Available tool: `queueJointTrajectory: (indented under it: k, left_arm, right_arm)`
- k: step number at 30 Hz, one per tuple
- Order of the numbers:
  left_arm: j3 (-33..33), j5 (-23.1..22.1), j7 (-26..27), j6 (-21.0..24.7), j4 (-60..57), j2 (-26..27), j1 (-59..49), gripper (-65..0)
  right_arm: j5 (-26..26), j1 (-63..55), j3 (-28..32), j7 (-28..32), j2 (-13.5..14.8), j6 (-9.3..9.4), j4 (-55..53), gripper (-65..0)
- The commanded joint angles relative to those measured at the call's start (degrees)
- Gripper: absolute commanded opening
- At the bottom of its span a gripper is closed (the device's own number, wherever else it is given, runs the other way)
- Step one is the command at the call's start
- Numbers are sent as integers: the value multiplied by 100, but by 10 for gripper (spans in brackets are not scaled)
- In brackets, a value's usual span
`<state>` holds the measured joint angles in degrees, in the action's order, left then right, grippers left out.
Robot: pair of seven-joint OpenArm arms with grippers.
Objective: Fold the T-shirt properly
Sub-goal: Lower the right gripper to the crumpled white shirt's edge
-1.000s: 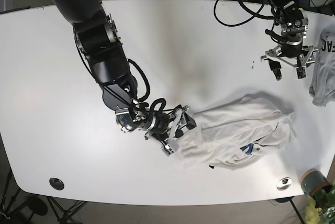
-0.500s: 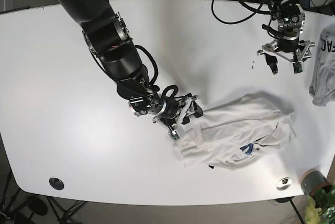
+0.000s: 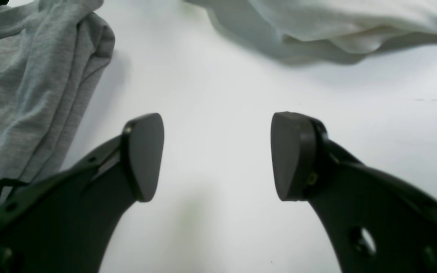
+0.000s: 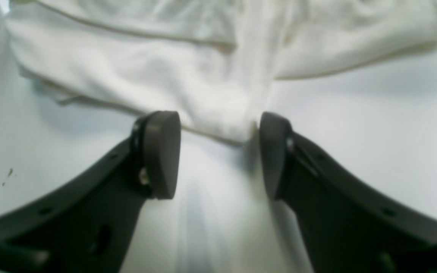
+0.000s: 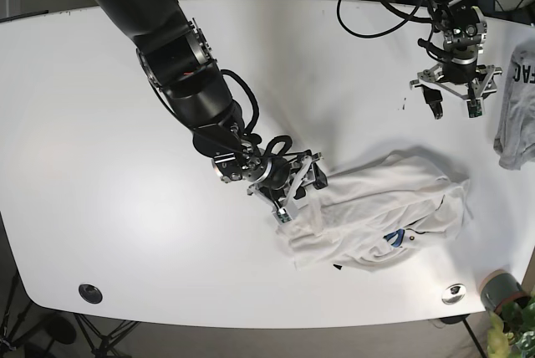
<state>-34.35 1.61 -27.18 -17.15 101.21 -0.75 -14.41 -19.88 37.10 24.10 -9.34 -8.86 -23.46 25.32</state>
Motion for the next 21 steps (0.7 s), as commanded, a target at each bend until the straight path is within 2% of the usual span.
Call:
queueJointTrajectory:
  k: [1, 2, 5, 7, 8, 14, 21]
  left_arm:
    - [-7, -51, 146, 14, 143, 45, 39, -246]
    - [-7, -51, 146, 14, 169, 45, 39, -246]
    - [-7, -51, 146, 14, 196, 45, 39, -246]
    - [-7, -51, 146, 14, 196, 53, 39, -246]
    - [-7, -51, 146, 14, 196, 53, 39, -246]
    - [-16, -51, 146, 14, 196, 53, 39, -246]
    - [-7, -51, 146, 14, 178, 71, 48, -246]
  right_arm:
    - [-74, 154, -14, 227, -14, 74, 74, -341]
    - [-74, 145, -14, 306, -14, 100, 74, -361]
    - [-74, 136, -14, 543, -14, 241, 48, -506]
    - [-38, 127, -14, 605, -14, 258, 48, -598]
    - [-38, 127, -14, 605, -14, 258, 48, -618]
    - [-47, 118, -14, 605, -14, 214, 66, -650]
    - [-47, -101, -14, 578, -14, 206, 417, -650]
